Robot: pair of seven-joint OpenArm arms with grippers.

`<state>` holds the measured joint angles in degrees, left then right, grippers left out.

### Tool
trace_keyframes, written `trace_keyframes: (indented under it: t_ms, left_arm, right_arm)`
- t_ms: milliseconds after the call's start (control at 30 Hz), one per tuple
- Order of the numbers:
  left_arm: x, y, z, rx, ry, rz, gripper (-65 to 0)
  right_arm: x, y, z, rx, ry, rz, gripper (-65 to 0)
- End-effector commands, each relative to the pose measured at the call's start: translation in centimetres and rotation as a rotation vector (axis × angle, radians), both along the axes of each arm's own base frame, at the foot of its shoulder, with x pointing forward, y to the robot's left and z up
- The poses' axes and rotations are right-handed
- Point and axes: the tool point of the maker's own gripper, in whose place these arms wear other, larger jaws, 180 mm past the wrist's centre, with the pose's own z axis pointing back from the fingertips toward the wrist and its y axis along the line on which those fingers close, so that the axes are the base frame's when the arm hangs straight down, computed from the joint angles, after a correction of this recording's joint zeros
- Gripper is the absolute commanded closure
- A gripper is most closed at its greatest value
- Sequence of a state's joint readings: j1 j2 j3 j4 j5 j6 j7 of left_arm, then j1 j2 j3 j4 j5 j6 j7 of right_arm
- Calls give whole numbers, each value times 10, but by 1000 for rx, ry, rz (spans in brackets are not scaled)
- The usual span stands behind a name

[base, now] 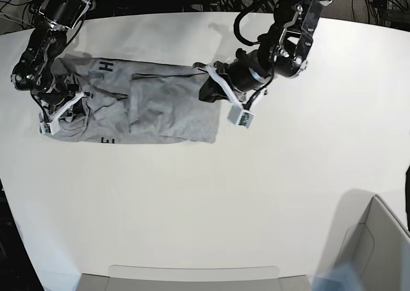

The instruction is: Fold the T-shirt properly

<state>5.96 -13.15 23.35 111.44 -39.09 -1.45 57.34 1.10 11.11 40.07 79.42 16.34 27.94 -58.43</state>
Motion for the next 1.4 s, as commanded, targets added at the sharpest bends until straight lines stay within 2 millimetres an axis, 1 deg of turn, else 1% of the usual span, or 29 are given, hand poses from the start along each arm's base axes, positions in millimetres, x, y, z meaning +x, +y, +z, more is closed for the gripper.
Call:
trace_keyframes:
  t_ms: [0, 33, 67, 100, 167, 233, 267, 333, 367, 433, 567, 700, 733, 800, 900, 1033, 1100, 1267, 1367]
  left_arm:
    - [7, 12, 8, -11, -25, 46, 0]
    - [9, 25, 5, -10, -12, 87, 0]
    - [10, 40, 1, -13, 6, 137, 0]
    - [12, 59, -2, -14, 19, 200, 0]
    - [12, 92, -7, -15, 41, 301, 0]
    - [9, 120, -12, 1, 56, 381, -1]
    - [8, 130, -16, 13, 65, 405, -1]
    - [3, 143, -24, 30, 97, 434, -1]
    - [-1, 146, -29, 36, 121, 435, -1]
    - [-8, 152, -38, 49, 184, 433, -1]
    - [-14, 156, -48, 53, 233, 439, 0]
    - [-17, 156, -51, 56, 244, 440, 0]
    - [-17, 156, -51, 56, 244, 440, 0]
    - [-17, 156, -51, 56, 245, 439, 0]
    - [-17, 156, -51, 56, 246, 437, 0]
    - [-17, 156, -51, 56, 247, 436, 0]
    - [-17, 156, -51, 56, 246, 434, 0]
    - [-17, 153, -51, 53, 246, 428, 0]
    - [-16, 153, -51, 53, 245, 428, -1]
  right_arm:
    - [6, -13, 15, -73, -16, -11, 0]
    - [8, -16, 21, -113, -22, -6, 0]
    - [11, -14, 29, -156, -32, 15, 0]
    - [14, -6, 33, -194, -35, 47, 0]
    - [20, 8, 47, -267, -65, 89, 0]
    - [22, 20, 62, -349, -89, 113, 0]
    - [24, 27, 70, -385, -106, 119, 0]
    - [28, 46, 88, -468, -141, 148, 0]
    - [30, 55, 95, -504, -153, 165, 0]
    - [33, 79, 109, -579, -183, 214, 0]
    - [32, 121, 119, -685, -200, 304, 0]
    - [32, 160, 120, -742, -213, 409, 0]
    - [32, 167, 120, -746, -218, 424, 0]
    - [34, 176, 114, -757, -205, 454, 0]
    - [41, 184, 102, -748, -189, 442, 0]
    - [40, 204, 86, -727, -183, 455, 0]
    - [39, 214, 83, -718, -188, 464, 0]
    - [39, 237, 83, -700, -222, 488, 0]
    - [36, 249, 76, -701, -212, 514, 0]
